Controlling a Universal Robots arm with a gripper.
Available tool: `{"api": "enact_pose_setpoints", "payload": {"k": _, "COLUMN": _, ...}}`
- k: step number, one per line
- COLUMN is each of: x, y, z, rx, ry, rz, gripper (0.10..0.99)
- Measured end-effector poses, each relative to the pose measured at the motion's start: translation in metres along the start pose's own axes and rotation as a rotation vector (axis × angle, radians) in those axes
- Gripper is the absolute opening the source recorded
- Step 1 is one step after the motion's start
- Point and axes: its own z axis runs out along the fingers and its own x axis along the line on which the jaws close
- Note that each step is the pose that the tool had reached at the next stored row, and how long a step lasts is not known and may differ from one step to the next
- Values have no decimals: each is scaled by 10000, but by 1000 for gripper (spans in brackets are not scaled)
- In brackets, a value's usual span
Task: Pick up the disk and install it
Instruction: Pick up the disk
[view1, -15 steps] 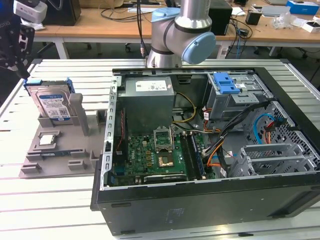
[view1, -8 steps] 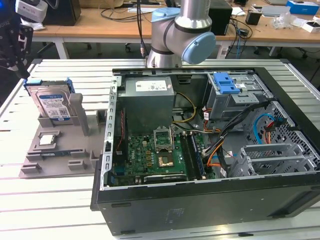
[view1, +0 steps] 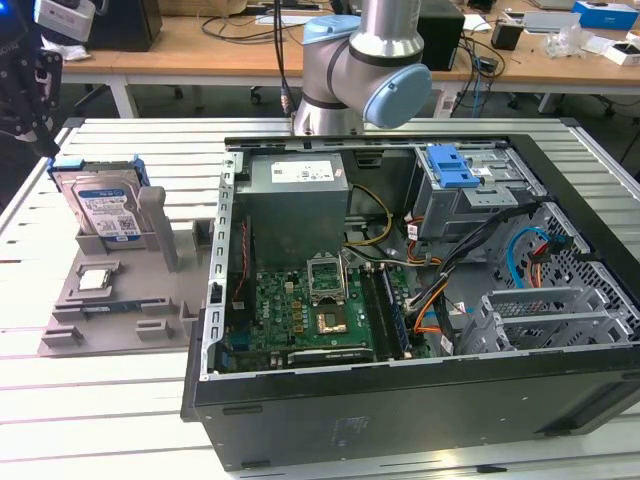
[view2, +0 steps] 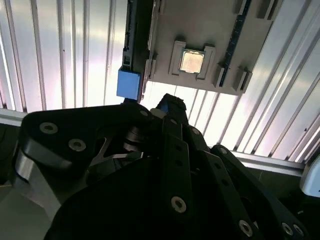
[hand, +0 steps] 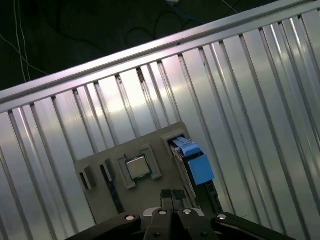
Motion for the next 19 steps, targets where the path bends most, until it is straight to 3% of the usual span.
{"api": "enact_pose_setpoints", "payload": {"k": 19, "x": 0, "y": 0, "z": 0, "rx": -40, "ry": 21, "rz": -1659, "gripper": 106}}
